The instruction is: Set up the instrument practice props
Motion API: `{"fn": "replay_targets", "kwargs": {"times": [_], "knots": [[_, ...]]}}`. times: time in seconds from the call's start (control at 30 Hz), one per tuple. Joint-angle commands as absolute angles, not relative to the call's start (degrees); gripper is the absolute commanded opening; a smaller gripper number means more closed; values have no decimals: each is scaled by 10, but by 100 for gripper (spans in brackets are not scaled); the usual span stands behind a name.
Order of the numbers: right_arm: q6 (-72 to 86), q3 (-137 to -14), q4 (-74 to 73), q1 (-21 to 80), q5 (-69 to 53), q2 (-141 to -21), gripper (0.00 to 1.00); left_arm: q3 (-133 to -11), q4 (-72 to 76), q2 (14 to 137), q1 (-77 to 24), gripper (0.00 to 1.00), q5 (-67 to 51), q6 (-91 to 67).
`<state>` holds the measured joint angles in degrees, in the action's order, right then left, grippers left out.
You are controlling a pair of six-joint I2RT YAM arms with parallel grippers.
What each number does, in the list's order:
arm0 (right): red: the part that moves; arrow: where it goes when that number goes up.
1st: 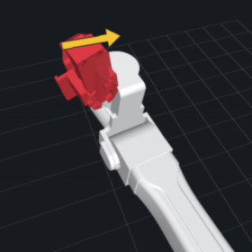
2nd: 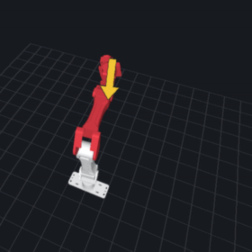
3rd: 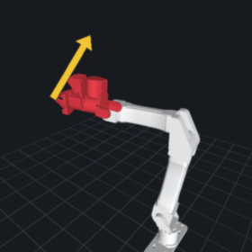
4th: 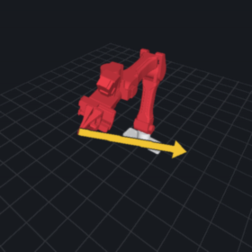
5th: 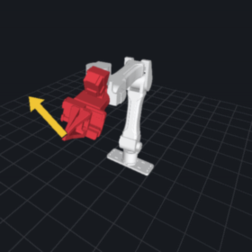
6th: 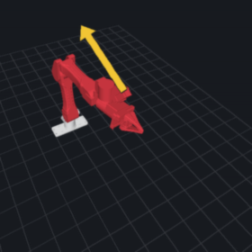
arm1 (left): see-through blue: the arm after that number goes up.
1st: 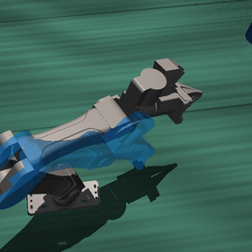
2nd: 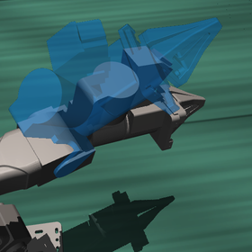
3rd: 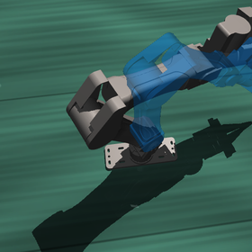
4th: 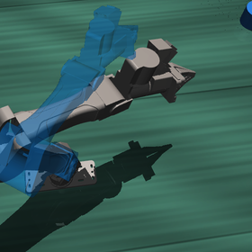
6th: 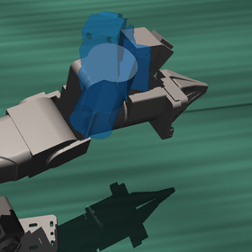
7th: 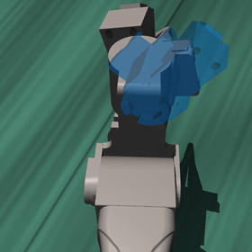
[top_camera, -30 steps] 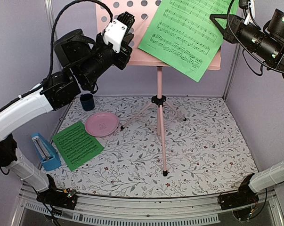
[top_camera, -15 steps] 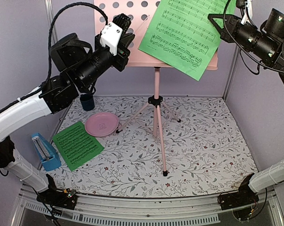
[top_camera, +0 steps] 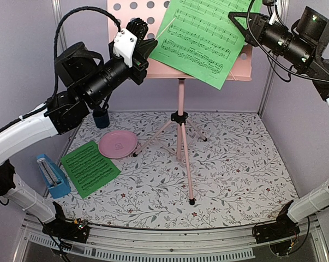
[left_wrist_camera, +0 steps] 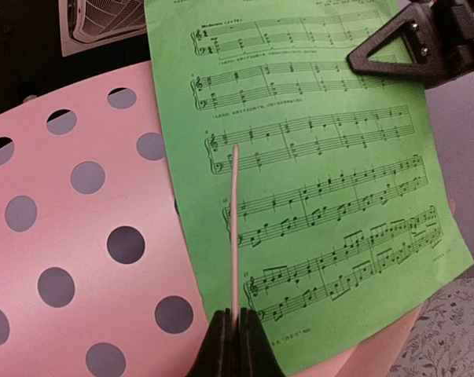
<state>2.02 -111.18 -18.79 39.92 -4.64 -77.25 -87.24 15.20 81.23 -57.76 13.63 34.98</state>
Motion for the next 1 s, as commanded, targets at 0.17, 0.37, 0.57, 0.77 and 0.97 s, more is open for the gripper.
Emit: {"fn": "replay_targets", "kwargs": {"times": [0.17, 0.37, 0.57, 0.77, 0.97], "knots": [[-32, -1166, -145, 442, -107, -827, 0, -861, 208, 800, -575, 0, 72, 363], [-61, -1185, -126, 457, -122, -855, 0, -838, 229, 785, -575, 0, 43, 383], [-153, -1207, -121, 473, -157, -882, 0, -835, 227, 788, -574, 0, 35, 394], [-238, -1256, -141, 474, -200, -916, 0, -836, 227, 789, -575, 0, 28, 394], [-262, -1261, -137, 474, -237, -933, 0, -836, 227, 789, -574, 0, 23, 395]]}}
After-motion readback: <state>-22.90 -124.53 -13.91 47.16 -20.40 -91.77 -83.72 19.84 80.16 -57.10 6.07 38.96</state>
